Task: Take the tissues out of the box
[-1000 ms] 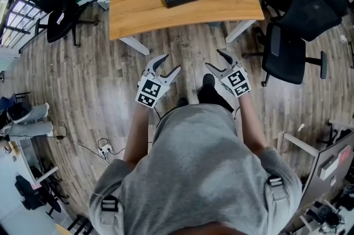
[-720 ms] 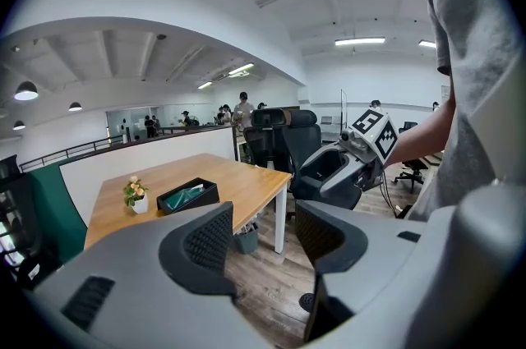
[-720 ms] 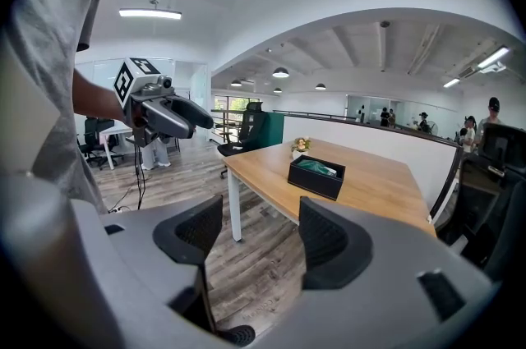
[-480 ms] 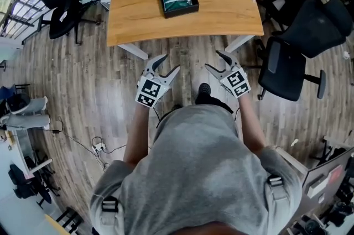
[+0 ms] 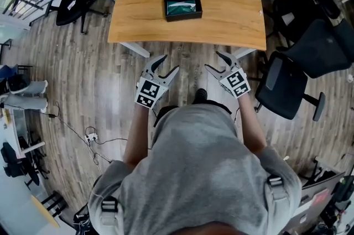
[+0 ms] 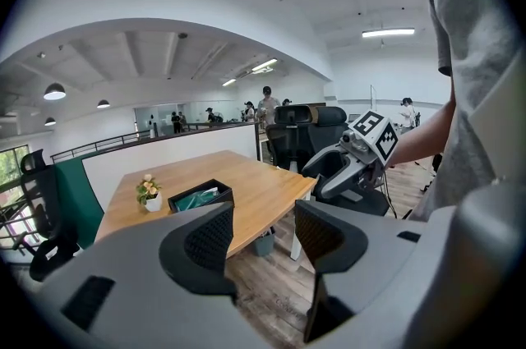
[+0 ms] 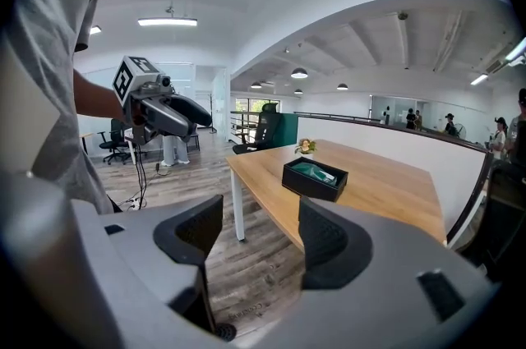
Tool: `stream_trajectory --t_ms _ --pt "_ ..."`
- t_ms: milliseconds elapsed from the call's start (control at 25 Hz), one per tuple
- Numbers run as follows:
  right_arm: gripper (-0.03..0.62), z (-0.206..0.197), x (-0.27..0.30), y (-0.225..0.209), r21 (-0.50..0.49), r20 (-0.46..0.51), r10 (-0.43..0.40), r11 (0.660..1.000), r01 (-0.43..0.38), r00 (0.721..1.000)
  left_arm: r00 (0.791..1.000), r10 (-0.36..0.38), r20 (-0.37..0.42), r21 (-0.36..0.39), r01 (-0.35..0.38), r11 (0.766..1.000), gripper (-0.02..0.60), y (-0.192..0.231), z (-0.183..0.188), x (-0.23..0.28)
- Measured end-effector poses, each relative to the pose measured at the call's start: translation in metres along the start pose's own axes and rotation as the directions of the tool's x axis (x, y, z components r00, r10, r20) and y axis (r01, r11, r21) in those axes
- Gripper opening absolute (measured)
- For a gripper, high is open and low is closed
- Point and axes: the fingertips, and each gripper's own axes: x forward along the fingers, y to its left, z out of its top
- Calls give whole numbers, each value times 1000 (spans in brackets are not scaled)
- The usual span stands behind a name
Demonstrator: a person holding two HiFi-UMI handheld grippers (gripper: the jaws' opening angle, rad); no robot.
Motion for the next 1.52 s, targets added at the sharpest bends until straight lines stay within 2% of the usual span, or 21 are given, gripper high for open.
stream_trajectory --t_ms 600,960,1520 --pt "298 -7 1 -40 -27 -17 47 999 -47 999 999 45 7 -19 -45 999 250 3 18 36" --pt "298 -12 11 -55 -15 -41 46 999 -47 998 999 36 -5 -41 -36 999 250 16 13 54" --pt "293 15 67 -83 -30 -56 39 999 -41 998 1000 5 3 -53 -5 999 249 82 13 81"
